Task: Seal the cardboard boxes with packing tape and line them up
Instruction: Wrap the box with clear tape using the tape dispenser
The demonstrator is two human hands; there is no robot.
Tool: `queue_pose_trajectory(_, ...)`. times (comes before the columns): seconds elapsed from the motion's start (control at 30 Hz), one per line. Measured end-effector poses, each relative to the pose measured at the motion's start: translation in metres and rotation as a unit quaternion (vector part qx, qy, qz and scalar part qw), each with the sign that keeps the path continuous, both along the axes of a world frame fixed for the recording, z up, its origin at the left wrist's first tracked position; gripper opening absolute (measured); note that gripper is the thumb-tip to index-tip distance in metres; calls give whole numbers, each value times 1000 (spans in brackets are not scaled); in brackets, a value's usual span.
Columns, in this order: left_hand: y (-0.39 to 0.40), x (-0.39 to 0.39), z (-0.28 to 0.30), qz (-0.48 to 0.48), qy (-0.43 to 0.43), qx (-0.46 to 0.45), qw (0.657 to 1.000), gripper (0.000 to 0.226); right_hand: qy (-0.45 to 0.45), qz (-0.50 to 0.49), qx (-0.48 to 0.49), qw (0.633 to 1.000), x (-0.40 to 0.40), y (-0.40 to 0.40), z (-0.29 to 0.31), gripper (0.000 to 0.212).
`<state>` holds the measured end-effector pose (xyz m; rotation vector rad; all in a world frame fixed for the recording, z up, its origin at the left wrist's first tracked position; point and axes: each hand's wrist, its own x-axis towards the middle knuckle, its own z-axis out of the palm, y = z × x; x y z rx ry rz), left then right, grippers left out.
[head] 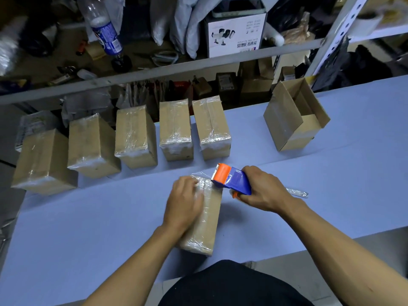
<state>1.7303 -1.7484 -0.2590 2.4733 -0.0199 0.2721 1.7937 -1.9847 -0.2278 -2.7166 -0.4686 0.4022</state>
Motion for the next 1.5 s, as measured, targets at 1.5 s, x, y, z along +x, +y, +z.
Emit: queue_pose_trajectory(1.5,-27,-6,0,-25,142,-13,989,64,31,-78,-76,994,-4,33,-38,79)
